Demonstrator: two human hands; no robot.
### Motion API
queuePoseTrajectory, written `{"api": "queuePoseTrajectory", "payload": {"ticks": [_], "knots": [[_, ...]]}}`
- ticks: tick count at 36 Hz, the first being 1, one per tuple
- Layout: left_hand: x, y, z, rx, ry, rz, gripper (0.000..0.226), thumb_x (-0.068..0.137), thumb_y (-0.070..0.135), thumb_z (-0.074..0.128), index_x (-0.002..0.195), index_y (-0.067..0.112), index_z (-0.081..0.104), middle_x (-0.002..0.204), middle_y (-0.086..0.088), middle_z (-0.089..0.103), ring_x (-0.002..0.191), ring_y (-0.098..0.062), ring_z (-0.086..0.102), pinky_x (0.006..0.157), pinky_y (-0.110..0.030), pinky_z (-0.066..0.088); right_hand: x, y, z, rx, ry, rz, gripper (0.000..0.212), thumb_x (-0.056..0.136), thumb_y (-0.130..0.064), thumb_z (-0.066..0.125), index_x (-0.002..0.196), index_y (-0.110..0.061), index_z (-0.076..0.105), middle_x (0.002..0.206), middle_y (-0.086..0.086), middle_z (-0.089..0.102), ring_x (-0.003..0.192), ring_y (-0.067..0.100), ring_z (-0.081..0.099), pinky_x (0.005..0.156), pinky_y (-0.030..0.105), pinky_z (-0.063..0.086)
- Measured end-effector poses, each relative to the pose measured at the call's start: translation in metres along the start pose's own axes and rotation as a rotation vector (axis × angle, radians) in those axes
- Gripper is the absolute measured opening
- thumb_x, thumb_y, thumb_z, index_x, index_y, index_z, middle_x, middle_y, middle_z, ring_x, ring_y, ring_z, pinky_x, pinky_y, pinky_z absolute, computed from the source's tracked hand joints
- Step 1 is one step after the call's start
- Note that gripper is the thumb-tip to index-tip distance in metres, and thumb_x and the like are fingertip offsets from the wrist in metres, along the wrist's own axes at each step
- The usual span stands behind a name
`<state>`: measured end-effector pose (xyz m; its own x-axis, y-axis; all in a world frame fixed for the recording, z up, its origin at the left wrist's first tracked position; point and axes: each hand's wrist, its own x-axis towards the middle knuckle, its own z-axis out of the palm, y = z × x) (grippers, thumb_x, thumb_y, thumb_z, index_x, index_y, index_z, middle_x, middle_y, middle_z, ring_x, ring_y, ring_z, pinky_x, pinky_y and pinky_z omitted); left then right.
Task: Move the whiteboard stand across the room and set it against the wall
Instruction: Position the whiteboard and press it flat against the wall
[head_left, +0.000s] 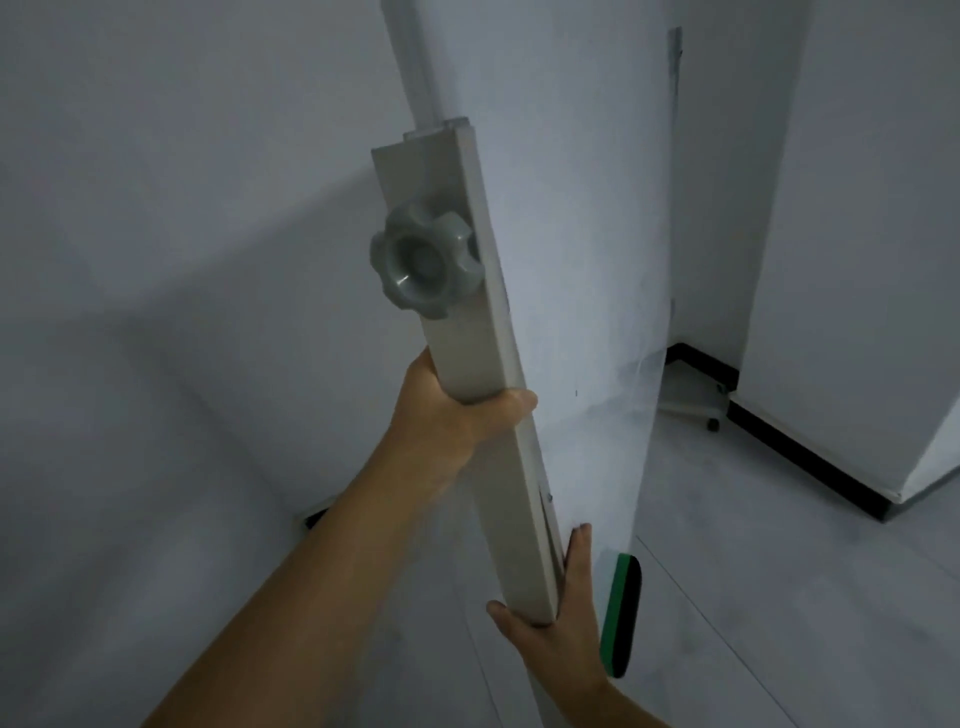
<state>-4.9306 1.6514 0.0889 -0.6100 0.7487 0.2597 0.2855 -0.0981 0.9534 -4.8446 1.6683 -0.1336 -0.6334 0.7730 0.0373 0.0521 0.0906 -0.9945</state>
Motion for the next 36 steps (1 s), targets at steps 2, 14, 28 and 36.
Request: {"api": "queuePoseTrajectory", "payload": {"ticks": [2,14,28,36], "knots": [[0.004,-0.004,-0.016,-0.01,-0.001,0.009,0.034,0.035,0.031,0.069,0.065,0.021,0.056,0.049,0.013,0.061,0.056,-0.008,0.06,0.051,-0.026,0.05,0.006,0.001,0.019,0.019,0.017,-0.013,0.121,0.035,-0.087,0.058,0.12,-0.055,-0.021,0.149,-0.017,-0.009,0.142,0.014,0.003,0.117,0.048,0.021],[0.018,-0.026,-0.152,-0.071,-0.156,0.062,0.022,0.04,0.021,0.065,0.057,0.033,0.07,0.054,0.015,0.067,0.057,0.0,0.064,0.051,-0.018,0.053,0.017,-0.013,0.155,-0.014,-0.003,-0.079,0.11,0.056,-0.072,0.06,0.117,-0.061,-0.032,0.133,-0.039,-0.034,0.14,0.009,-0.011,0.119,0.041,0.001],[0.045,-0.064,-0.347,-0.084,-0.149,0.025,0.024,0.036,0.019,0.065,0.058,0.026,0.071,0.055,0.012,0.068,0.058,-0.003,0.064,0.055,-0.02,0.055,0.041,-0.036,0.362,-0.011,0.093,-0.032,0.119,0.067,-0.033,0.077,0.123,-0.047,-0.027,0.139,-0.027,-0.03,0.133,-0.004,-0.018,0.117,0.039,0.0],[0.05,-0.078,-0.4,-0.122,0.006,0.067,0.021,0.035,0.021,0.059,0.052,0.025,0.07,0.048,0.016,0.066,0.052,0.001,0.063,0.049,-0.015,0.051,0.053,-0.04,0.431,-0.022,0.175,-0.053,0.108,0.067,-0.055,0.06,0.134,-0.041,-0.023,0.146,-0.018,-0.024,0.126,-0.018,-0.027,0.117,0.049,0.005]]}}
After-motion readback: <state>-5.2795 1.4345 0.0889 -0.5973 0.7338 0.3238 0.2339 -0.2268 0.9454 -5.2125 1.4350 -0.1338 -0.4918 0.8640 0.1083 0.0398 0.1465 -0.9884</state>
